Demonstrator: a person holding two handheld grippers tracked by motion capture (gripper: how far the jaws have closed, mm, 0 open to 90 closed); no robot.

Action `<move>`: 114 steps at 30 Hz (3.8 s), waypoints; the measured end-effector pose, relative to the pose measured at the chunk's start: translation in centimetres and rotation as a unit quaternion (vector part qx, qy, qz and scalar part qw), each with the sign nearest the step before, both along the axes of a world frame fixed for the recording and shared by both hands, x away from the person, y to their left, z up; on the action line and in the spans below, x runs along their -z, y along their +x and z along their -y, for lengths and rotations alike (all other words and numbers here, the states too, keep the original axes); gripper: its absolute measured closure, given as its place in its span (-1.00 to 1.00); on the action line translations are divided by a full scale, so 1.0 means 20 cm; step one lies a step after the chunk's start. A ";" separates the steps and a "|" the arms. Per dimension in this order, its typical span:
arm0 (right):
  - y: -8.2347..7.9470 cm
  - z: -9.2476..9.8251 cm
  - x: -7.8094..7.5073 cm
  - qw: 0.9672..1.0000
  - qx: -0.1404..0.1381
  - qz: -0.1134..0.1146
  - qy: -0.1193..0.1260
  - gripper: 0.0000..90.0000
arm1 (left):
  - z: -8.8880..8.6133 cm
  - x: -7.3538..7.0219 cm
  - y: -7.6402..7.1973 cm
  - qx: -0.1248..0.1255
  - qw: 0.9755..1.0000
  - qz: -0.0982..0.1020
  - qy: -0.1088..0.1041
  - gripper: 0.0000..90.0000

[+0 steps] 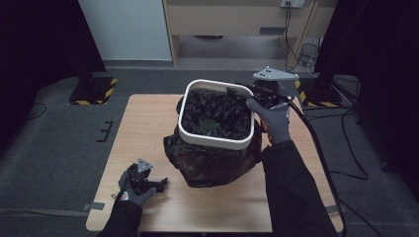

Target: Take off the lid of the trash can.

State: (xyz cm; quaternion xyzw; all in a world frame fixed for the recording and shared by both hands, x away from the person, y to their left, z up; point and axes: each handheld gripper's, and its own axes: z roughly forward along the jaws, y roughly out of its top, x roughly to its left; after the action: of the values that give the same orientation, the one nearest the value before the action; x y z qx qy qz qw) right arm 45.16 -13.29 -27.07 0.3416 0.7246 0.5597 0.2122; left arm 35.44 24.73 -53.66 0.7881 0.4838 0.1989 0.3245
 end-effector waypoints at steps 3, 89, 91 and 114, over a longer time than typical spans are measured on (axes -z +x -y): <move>-0.01 0.01 -0.02 1.000 -0.001 0.005 0.009 0.30 | 0.00 0.00 0.00 0.000 1.000 0.000 0.000 -1.00; -0.47 0.96 0.43 0.987 0.158 0.033 0.021 0.27 | 0.01 0.00 0.00 -0.005 1.000 -0.001 0.002 -1.00; -0.47 0.95 0.45 0.987 0.155 0.031 0.010 0.27 | 0.01 0.00 0.00 -0.005 1.000 -0.001 0.002 -1.00; -0.51 1.04 0.68 0.987 0.160 -0.004 0.003 0.28 | 0.01 0.00 0.00 -0.006 1.000 -0.001 0.002 -1.00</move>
State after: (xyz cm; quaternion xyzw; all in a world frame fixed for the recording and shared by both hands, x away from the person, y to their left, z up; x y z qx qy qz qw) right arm 35.00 -34.16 -40.76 0.4558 0.6598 0.5196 0.2947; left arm 35.41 24.59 -53.63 0.7862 0.4881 0.2012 0.3212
